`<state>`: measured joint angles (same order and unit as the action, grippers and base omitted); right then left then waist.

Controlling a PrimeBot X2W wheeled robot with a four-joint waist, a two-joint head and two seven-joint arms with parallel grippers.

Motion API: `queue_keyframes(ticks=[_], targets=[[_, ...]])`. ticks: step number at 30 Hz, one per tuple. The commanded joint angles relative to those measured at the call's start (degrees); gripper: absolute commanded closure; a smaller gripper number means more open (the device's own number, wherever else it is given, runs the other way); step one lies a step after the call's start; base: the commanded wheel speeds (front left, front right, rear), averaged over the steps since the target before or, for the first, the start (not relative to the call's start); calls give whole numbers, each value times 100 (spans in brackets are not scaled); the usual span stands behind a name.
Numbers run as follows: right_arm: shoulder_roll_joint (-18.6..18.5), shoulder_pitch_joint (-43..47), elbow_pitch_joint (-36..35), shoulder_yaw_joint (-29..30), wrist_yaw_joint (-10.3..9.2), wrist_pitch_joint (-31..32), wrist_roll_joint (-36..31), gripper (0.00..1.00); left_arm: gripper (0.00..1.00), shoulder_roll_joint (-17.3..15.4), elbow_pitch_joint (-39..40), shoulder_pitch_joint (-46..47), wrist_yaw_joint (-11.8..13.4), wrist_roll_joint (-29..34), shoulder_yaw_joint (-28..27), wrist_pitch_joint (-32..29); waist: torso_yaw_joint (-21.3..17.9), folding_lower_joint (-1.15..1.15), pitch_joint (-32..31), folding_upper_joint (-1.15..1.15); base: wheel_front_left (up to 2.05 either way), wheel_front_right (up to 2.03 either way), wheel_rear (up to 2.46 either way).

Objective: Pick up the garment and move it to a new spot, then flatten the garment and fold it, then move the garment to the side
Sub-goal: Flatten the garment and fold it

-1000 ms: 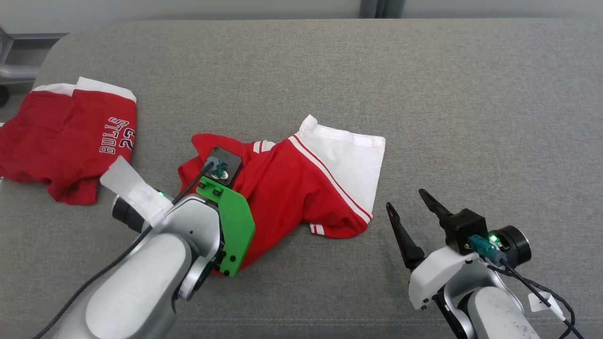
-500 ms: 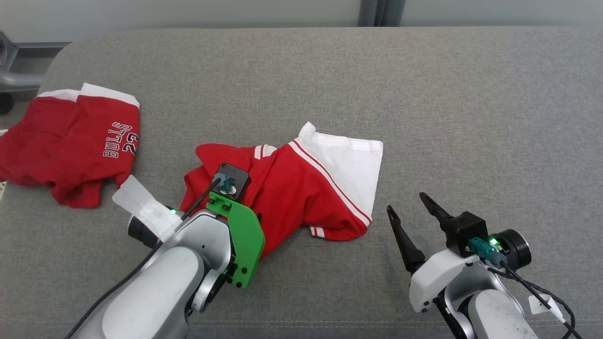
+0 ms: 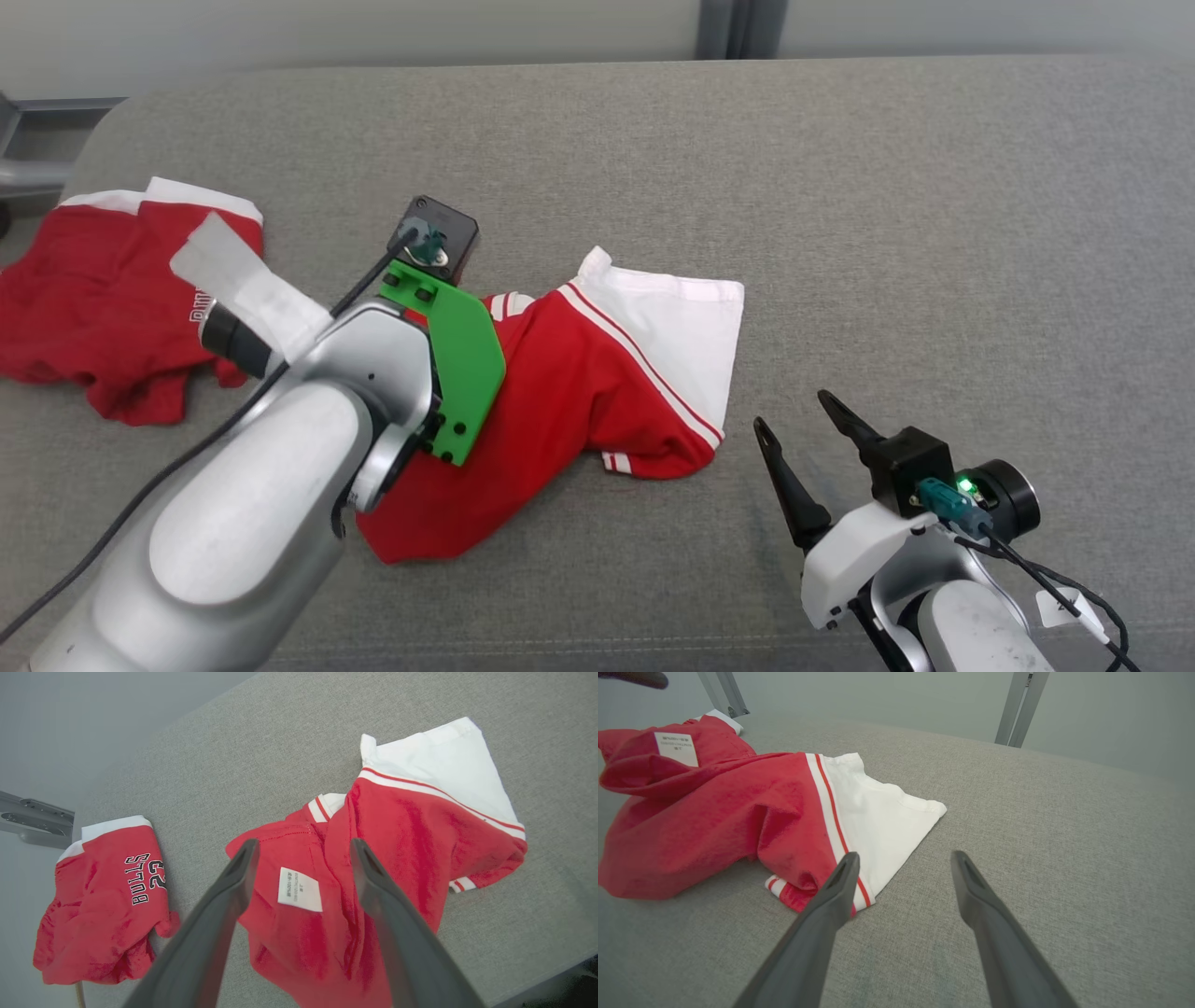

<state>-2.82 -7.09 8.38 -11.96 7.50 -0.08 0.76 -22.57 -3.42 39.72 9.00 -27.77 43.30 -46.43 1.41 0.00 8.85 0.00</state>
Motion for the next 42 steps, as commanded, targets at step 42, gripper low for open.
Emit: queue_keyframes(ticks=[42], targets=[[-12,-422,-39,-50,-2,-124,-69,0,4,34,-1579,1009,-6,-77,193,-1211,-630,0,1026,0,0,0,0]])
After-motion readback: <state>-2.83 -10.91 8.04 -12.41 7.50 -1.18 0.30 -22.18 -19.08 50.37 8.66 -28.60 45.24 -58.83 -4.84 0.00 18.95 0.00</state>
